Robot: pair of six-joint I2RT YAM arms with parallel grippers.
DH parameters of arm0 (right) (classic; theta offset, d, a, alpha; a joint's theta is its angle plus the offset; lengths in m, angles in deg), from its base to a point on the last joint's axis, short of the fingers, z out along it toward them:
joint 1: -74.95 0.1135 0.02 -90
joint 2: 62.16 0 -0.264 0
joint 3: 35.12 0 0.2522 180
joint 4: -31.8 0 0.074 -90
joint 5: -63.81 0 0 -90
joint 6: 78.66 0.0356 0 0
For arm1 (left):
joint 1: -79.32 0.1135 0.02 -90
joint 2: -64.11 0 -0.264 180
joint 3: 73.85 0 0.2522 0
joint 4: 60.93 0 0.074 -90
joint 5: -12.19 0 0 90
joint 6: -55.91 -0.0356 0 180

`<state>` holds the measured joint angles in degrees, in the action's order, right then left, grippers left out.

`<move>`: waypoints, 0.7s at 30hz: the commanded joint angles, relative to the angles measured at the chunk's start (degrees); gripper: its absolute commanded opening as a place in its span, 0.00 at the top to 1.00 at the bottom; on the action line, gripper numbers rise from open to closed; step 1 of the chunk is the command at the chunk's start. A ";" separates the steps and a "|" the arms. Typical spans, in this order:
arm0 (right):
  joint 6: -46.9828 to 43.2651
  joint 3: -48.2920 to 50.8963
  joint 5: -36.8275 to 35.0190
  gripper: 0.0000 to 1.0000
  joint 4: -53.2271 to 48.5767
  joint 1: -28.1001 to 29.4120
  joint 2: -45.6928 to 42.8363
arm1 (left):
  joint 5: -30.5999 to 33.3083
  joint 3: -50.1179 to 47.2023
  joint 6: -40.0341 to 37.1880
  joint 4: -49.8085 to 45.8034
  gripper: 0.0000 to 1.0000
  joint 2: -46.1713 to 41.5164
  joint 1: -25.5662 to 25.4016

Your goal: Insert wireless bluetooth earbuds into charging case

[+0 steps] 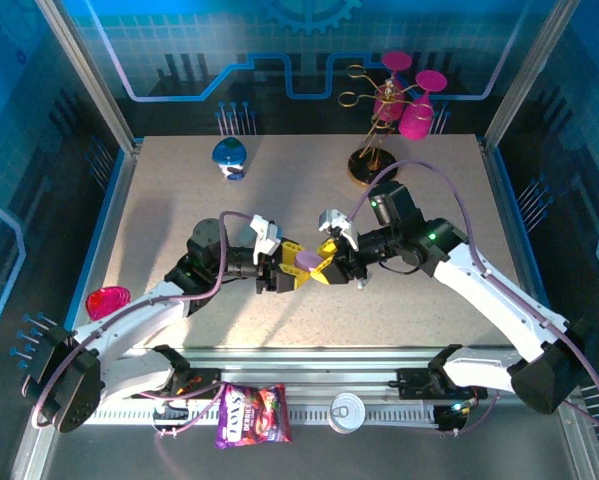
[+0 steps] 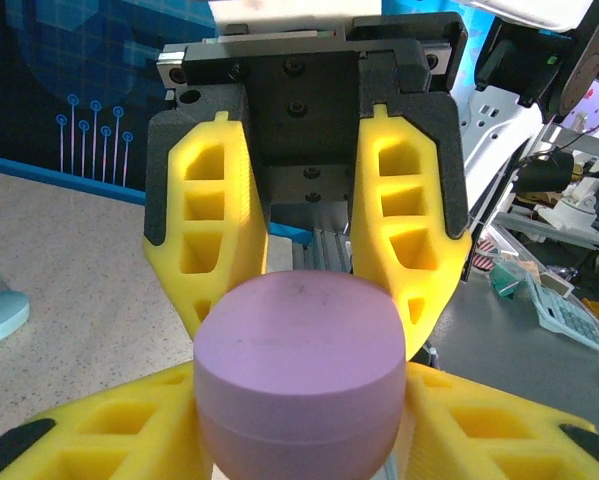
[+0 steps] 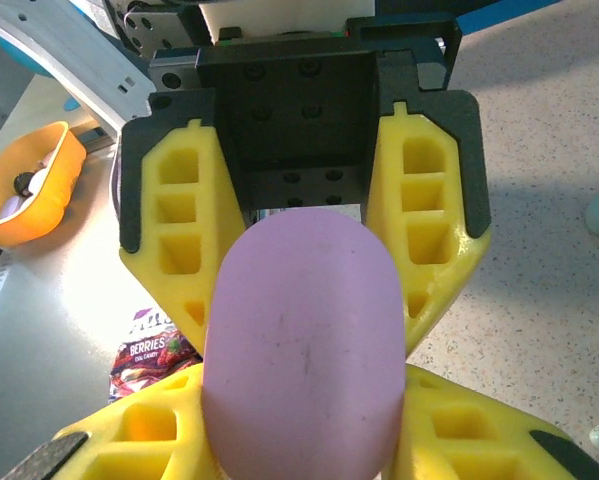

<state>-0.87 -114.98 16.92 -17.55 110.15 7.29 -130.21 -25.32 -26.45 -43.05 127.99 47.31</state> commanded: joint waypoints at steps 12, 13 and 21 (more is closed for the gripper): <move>-0.99 1.47 -4.77 0.63 2.19 1.01 -2.28 | -3.93 1.15 -1.25 3.92 0.73 0.75 -0.68; -0.66 1.87 -4.95 0.60 2.73 0.87 -2.84 | -4.11 0.89 -1.81 4.18 0.74 0.72 -0.63; 3.24 3.49 -6.51 0.46 6.07 -1.11 -4.97 | -4.99 0.39 -3.92 3.62 0.74 0.57 -0.63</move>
<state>0.57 -112.38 12.99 -14.27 110.43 3.51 -131.45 -25.30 -28.07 -41.28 128.91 47.31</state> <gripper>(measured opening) 0.532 0.369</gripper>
